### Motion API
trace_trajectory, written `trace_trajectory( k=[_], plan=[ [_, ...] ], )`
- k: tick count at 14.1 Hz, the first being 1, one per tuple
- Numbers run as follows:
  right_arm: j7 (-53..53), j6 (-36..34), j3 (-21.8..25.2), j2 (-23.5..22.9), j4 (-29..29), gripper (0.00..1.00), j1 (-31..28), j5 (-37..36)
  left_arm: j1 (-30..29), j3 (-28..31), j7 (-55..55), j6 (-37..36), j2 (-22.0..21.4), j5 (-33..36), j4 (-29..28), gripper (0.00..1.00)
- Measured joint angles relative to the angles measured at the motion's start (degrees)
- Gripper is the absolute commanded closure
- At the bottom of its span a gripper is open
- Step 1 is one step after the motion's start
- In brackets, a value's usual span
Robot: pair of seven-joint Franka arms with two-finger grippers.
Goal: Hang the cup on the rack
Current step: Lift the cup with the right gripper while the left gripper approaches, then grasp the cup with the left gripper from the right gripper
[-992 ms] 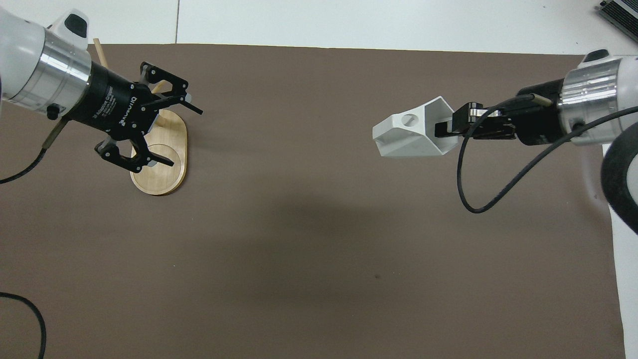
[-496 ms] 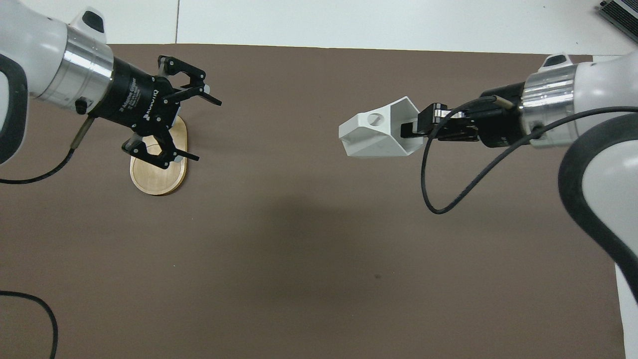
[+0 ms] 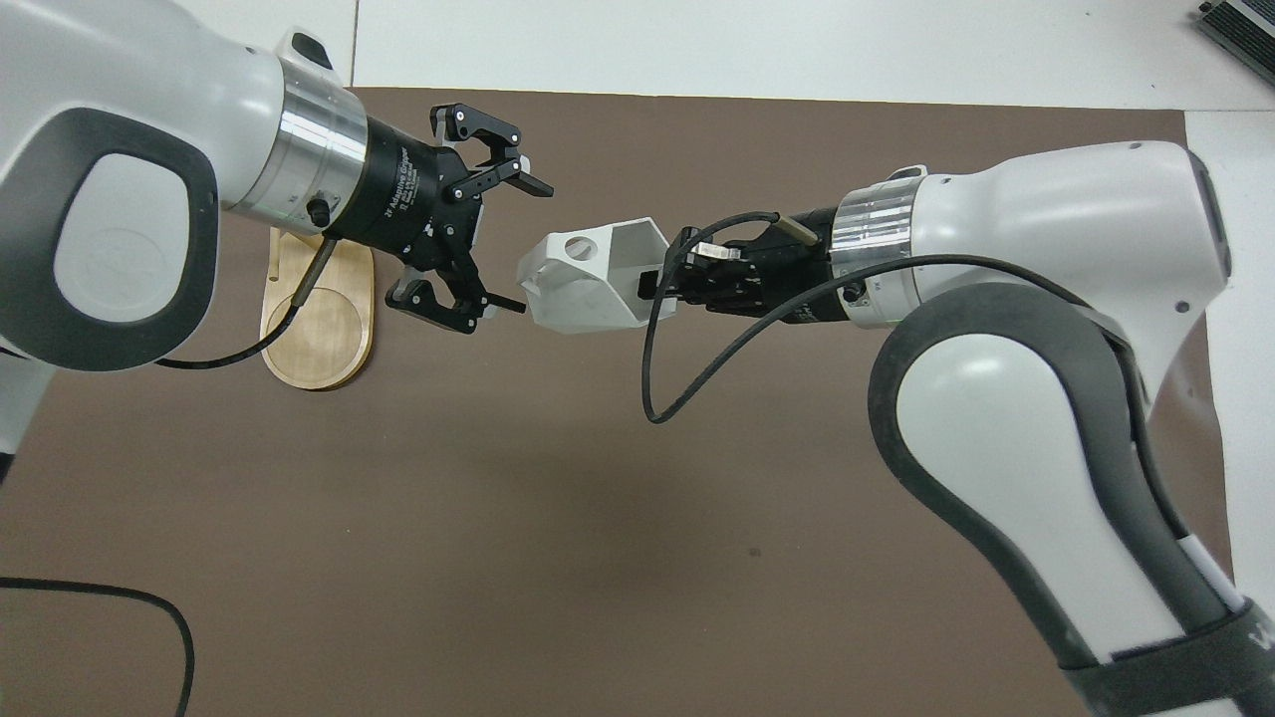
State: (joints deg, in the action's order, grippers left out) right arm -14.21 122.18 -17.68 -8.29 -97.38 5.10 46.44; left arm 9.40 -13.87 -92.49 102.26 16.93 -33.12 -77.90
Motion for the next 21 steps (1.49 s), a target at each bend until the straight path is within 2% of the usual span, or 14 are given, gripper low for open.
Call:
trace_trajectory(
  k=[6,15,16,19,20,21],
  plan=[
    [0.0,0.6,0.3,-0.5,-0.2,1.0,0.0,0.0,-0.3,0.3,-10.0,2.5,-0.3,-0.2,-2.6,0.0],
    [0.0,0.6,0.1,-0.5,0.0,1.0,0.1,0.0,0.3,-0.1,-10.7,5.0,-2.9,-0.6,-9.5,0.0],
    [0.0,0.6,0.1,-0.5,0.0,1.0,0.1,0.0,0.4,-0.1,-10.7,5.0,-2.9,-1.2,-9.6,0.06],
    [0.0,0.6,0.1,-0.5,0.0,1.0,0.1,0.0,0.4,-0.1,-10.7,5.2,-3.0,-2.0,-9.7,0.8],
    [0.0,0.7,0.1,-0.5,0.0,1.0,0.1,0.0,0.4,-0.1,-10.7,5.1,-3.1,-2.1,-9.7,1.0],
    [0.0,1.1,0.2,-0.6,0.0,1.0,0.1,0.0,0.4,-0.1,-10.6,5.0,-3.3,-2.1,-9.7,1.0]
  ],
)
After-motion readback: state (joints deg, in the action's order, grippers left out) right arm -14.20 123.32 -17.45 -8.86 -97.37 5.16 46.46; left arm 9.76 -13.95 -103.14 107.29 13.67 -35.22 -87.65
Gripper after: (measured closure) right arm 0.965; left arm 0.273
